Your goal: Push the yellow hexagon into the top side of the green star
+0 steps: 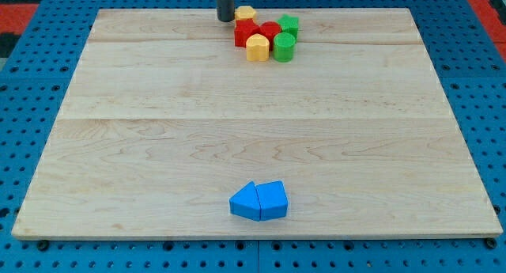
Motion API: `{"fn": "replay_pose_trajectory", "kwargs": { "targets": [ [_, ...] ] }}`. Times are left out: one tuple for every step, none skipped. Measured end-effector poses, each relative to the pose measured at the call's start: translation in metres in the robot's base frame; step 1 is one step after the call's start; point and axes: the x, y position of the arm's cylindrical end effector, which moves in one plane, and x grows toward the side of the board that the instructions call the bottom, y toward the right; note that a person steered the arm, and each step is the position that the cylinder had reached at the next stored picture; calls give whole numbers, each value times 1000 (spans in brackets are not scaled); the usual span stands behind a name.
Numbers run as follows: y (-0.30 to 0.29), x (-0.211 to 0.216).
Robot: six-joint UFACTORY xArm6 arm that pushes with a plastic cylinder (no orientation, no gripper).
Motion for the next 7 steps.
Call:
{"fn": "replay_pose_trajectory", "kwargs": {
  "targets": [
    [18, -5],
    [39, -5],
    [66, -5],
    [80, 1],
    [82, 9],
    [86, -2],
    [124, -13]
  ]
}}
